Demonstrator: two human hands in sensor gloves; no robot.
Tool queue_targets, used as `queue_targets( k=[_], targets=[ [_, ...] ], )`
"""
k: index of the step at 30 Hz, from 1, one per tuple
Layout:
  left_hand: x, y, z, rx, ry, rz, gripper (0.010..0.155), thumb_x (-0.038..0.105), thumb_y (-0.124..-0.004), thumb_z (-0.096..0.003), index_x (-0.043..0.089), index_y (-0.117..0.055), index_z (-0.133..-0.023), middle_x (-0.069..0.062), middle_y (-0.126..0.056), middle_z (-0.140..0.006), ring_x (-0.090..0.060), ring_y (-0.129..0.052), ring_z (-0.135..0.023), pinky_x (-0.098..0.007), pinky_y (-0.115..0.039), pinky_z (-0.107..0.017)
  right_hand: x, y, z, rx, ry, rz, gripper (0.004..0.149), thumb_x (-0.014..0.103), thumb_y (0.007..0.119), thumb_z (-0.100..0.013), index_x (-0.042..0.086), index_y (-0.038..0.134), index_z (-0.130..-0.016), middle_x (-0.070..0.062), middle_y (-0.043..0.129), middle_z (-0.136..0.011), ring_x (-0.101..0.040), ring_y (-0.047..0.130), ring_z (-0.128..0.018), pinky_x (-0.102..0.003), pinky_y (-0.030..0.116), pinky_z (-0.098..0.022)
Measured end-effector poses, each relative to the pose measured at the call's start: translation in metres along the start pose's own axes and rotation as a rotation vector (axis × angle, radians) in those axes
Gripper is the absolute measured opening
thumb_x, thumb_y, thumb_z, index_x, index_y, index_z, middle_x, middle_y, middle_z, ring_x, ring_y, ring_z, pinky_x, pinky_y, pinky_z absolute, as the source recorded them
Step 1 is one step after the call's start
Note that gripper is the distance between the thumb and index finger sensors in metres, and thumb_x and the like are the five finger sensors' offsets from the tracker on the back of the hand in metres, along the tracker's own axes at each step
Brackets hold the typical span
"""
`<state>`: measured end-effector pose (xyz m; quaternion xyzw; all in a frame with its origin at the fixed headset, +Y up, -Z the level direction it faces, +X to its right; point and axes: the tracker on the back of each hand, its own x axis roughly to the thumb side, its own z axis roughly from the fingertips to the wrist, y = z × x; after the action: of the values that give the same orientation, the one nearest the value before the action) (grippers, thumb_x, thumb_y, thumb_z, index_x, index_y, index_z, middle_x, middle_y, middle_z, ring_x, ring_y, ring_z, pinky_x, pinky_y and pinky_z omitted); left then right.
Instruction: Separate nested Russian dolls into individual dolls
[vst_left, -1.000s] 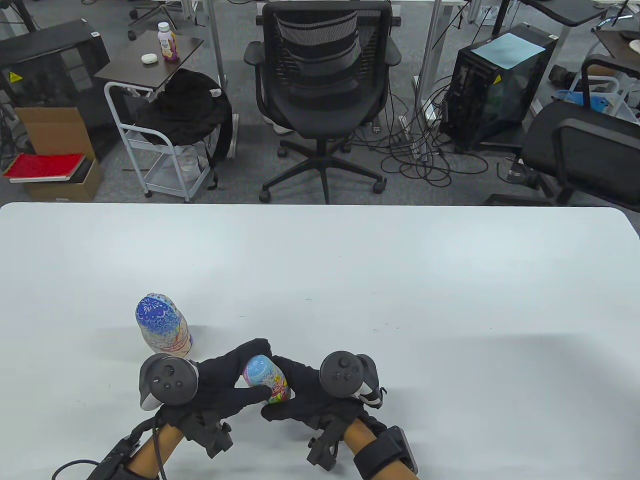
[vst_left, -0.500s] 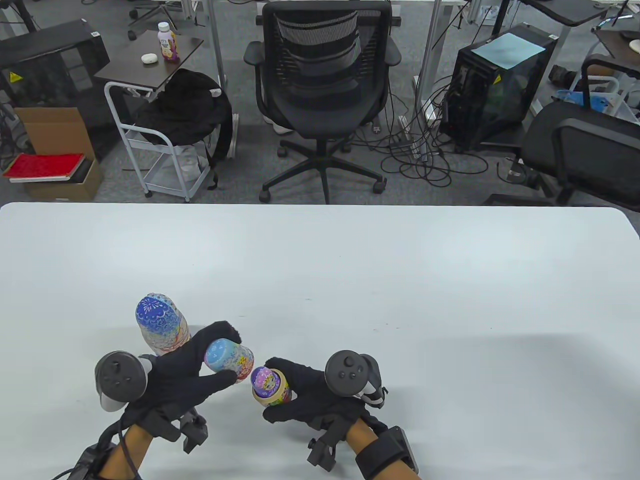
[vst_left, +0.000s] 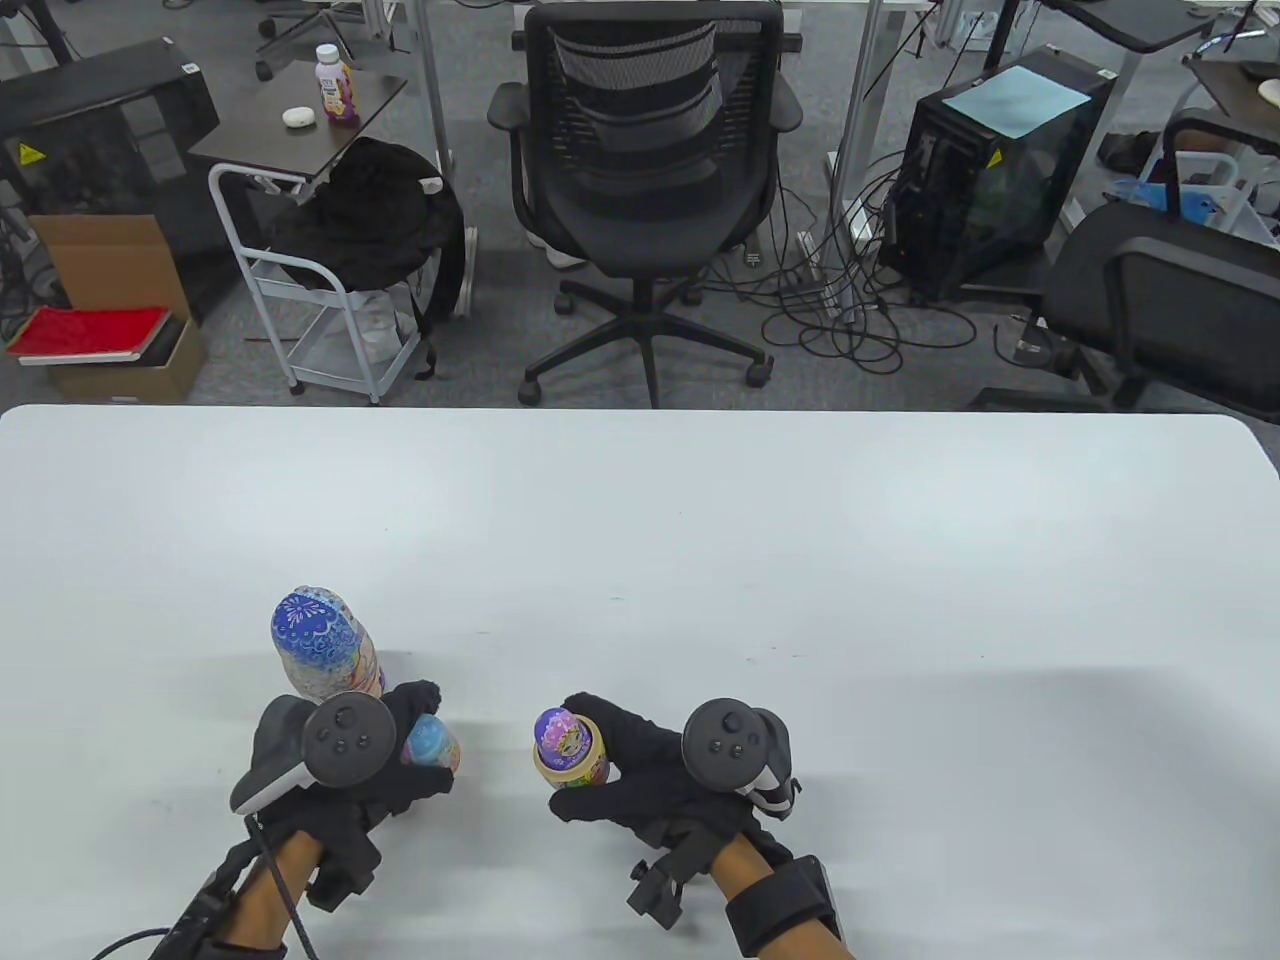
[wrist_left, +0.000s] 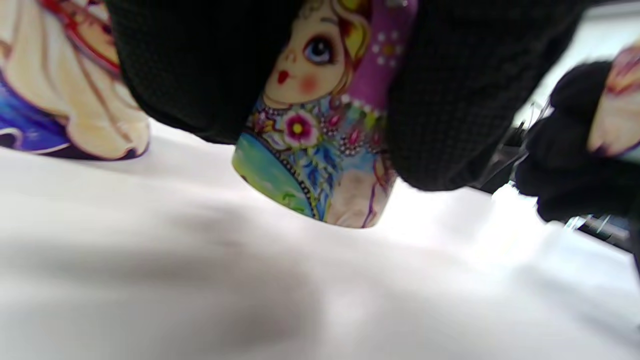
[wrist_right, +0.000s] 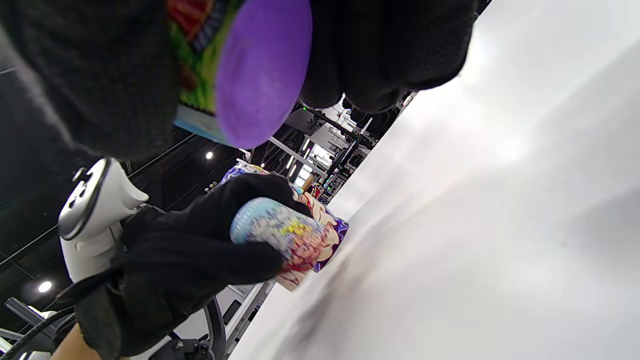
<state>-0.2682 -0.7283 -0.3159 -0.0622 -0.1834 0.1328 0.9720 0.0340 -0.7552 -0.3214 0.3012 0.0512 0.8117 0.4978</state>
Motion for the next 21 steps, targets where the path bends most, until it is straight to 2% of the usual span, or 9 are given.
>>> queue_targets(
  k=[6,10,14,17,21],
  targets=[
    [-0.007,-0.015,-0.009,-0.064,0.026,-0.085,0.084,0.048,-0.094,-0.0474,0.009,-0.051,-0.109,-0.022,-0.073,-0.104,-0.041,-0.089,-0.084,-0.047,-0.083,-0.061,0.000,0.000,0.000,0.002,-0.001,0.000,0.092,0.052,0.095,-0.035,0.009,0.056,-0.106,-0.023,0.078,-0.098,-0.044,0.081,-0.088,-0.052,0.073,-0.064],
    [-0.010,-0.018,-0.011,-0.059,0.027,-0.042,0.084,0.048,-0.094,-0.0473,0.009,-0.051,-0.109,-0.021,-0.074,-0.103,-0.042,-0.088,-0.084,-0.049,-0.081,-0.061,0.000,-0.001,0.000,0.000,-0.003,0.004,0.092,0.052,0.095,-0.035,0.009,0.056,-0.106,-0.023,0.079,-0.098,-0.044,0.081,-0.087,-0.052,0.073,-0.064],
    [-0.008,-0.015,-0.009,-0.053,0.015,-0.054,0.091,0.052,-0.092,-0.0471,0.010,-0.046,-0.113,-0.024,-0.069,-0.107,-0.049,-0.080,-0.089,-0.055,-0.075,-0.064,0.000,-0.001,0.000,0.002,0.000,0.003,0.092,0.052,0.095,-0.035,0.009,0.056,-0.106,-0.023,0.079,-0.098,-0.044,0.081,-0.088,-0.052,0.073,-0.064],
    [0.002,0.004,-0.002,0.098,-0.059,-0.032,0.097,0.059,-0.089,-0.0453,0.010,-0.043,-0.115,-0.025,-0.065,-0.109,-0.052,-0.073,-0.093,-0.059,-0.069,-0.066,0.000,-0.001,0.000,0.001,-0.001,0.005,0.092,0.052,0.095,-0.035,0.010,0.056,-0.106,-0.023,0.079,-0.098,-0.044,0.081,-0.088,-0.052,0.073,-0.064],
    [0.018,0.023,0.008,0.239,-0.214,0.075,0.093,0.063,-0.083,-0.0469,0.013,-0.045,-0.115,-0.022,-0.067,-0.109,-0.048,-0.074,-0.093,-0.057,-0.069,-0.068,0.000,0.000,-0.001,0.008,0.006,0.009,0.092,0.052,0.095,-0.035,0.010,0.056,-0.106,-0.023,0.078,-0.098,-0.044,0.081,-0.088,-0.052,0.073,-0.065]
  ],
)
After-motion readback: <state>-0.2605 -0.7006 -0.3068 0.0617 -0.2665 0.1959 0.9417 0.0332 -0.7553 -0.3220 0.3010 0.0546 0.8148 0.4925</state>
